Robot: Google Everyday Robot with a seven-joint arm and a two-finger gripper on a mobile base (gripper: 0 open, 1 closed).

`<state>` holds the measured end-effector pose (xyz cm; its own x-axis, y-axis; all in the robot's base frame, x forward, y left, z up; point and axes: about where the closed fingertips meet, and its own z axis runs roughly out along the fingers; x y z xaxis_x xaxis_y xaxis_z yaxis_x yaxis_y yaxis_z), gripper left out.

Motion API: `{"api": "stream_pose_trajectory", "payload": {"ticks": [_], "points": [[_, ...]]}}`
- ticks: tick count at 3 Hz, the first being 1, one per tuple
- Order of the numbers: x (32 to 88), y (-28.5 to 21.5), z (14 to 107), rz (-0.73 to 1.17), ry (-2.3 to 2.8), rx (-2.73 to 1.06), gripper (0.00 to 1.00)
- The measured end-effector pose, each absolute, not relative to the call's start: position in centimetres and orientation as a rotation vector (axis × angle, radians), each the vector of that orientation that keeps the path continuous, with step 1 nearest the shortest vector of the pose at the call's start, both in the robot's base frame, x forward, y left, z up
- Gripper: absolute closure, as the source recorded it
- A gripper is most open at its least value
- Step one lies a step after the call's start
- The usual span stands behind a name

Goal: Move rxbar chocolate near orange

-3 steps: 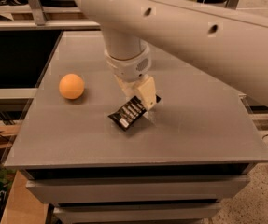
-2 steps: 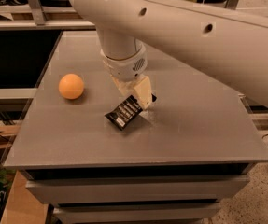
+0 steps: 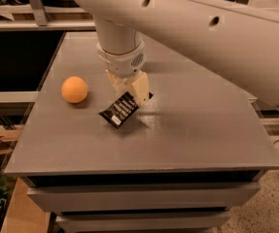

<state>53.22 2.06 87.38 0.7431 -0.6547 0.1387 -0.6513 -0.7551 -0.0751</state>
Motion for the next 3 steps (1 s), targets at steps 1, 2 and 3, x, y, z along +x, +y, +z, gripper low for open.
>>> {"api": "stream_pose_trajectory", "payload": {"ticks": [1, 2, 3], "points": [[54.4, 3.9, 87.6, -0.217, 0.997, -2.925, 1.0], [55.5, 5.0, 87.4, -0.189, 0.946, -2.93, 1.0], [56.5, 6.2, 86.9, -0.162, 0.915, -2.929, 1.0]]}}
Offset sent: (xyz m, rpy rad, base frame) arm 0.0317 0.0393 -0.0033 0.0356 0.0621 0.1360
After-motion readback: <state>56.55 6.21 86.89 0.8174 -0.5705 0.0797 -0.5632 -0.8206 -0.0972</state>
